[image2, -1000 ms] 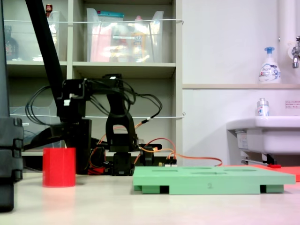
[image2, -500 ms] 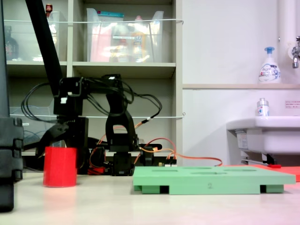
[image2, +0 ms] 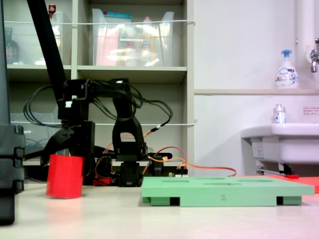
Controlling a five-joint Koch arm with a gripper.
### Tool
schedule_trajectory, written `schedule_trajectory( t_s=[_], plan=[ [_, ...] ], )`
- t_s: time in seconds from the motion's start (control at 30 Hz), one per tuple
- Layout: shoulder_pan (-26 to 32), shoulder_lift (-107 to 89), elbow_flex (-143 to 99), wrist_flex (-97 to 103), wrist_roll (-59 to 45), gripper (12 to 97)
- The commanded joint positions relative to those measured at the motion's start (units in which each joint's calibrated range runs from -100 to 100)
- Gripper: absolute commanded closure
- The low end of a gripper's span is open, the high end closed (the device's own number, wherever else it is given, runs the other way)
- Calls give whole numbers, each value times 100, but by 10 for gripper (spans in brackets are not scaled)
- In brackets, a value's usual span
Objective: Put the octagonal pillar block into the corresponding hole
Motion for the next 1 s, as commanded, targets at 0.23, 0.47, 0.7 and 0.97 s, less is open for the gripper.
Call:
schedule_trajectory(
  t_s=[0.23, 0.47, 0.7, 0.97],
  plan=[
    [117, -1521, -76, -964, 254, 706],
    [542, -3085, -66, -1263, 659, 706],
    [1280, -4244, -36, -1263, 1343, 705],
    [2222, -3700, 811, -1263, 2198, 774]
  ],
)
